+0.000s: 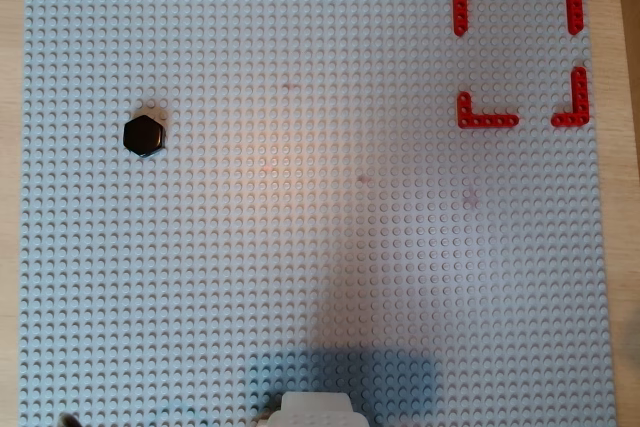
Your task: Grab the Lego and store it in red box
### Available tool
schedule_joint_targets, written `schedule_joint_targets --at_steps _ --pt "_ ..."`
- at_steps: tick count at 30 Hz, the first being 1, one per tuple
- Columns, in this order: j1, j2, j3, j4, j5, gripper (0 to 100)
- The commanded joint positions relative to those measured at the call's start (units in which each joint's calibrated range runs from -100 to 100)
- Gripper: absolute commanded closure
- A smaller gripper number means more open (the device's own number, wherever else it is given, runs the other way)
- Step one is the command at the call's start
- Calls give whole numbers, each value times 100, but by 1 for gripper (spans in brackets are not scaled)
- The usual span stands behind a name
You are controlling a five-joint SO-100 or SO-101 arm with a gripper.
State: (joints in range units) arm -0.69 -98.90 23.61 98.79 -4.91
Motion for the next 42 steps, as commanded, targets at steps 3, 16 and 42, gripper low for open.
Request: schedule_joint_targets --at_steps 3,16,42 --pt "-337 26 -98 -704 689 97" --pt "-1513 3153 -770 -976 804 92" --pt "-1929 8373 -107 -3783 767 78"
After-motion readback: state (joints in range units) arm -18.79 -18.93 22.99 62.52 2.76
